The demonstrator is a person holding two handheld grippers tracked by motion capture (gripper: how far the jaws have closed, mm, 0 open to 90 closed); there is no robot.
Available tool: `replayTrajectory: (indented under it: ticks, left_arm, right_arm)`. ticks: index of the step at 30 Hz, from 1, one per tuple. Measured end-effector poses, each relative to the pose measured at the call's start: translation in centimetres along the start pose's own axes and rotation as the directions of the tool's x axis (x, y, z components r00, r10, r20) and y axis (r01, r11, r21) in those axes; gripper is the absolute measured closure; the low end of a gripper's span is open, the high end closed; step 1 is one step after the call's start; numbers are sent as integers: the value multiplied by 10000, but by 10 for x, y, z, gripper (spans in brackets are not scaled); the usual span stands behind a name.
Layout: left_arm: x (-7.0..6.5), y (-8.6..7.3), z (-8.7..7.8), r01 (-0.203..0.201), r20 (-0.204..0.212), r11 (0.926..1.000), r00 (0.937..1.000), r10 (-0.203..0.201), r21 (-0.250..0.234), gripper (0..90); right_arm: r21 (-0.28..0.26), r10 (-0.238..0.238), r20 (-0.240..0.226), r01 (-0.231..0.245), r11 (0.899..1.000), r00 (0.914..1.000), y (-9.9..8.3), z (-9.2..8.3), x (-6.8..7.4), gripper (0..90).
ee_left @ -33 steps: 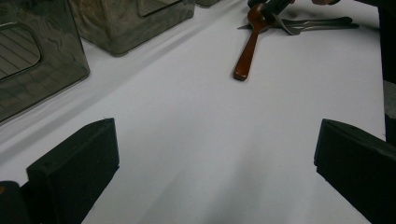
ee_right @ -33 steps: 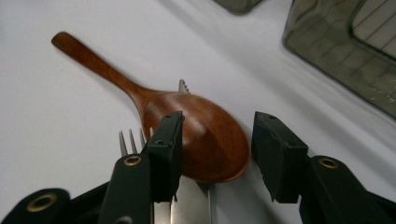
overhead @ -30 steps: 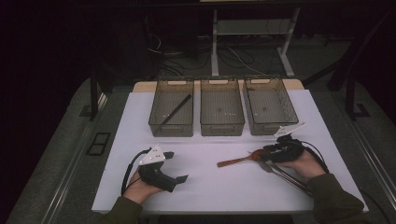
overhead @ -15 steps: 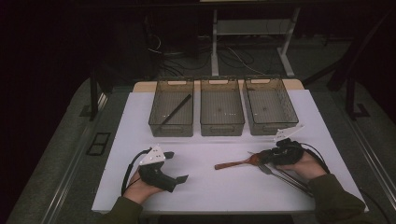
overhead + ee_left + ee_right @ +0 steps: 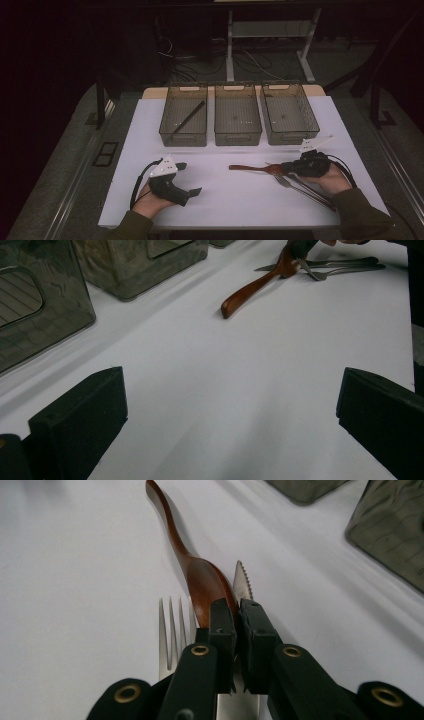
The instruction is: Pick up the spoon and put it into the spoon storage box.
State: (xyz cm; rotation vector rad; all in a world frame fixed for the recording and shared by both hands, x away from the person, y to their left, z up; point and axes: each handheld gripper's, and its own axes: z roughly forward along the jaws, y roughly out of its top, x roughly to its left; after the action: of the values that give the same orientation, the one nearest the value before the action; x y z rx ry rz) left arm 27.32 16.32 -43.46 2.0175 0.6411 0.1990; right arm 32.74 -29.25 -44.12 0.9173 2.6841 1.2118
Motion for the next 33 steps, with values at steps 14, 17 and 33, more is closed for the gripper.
replayTrajectory:
  ticks: [14,17,33]
  left_arm:
    - [0,-2,1,-243,154,9997,9996,244,-27,0]
    - [0,-2,1,-239,144,9997,9996,240,-41,0]
    - [0,-2,1,-233,105,9997,9997,233,-37,0]
  right_arm:
    - [-1197,467,763,-374,9921,9960,6,-18,0,841]
    - [-1359,488,803,-376,9900,9956,8,-23,1,840]
    - [-2531,1232,1643,-789,9642,9787,25,-46,7,840]
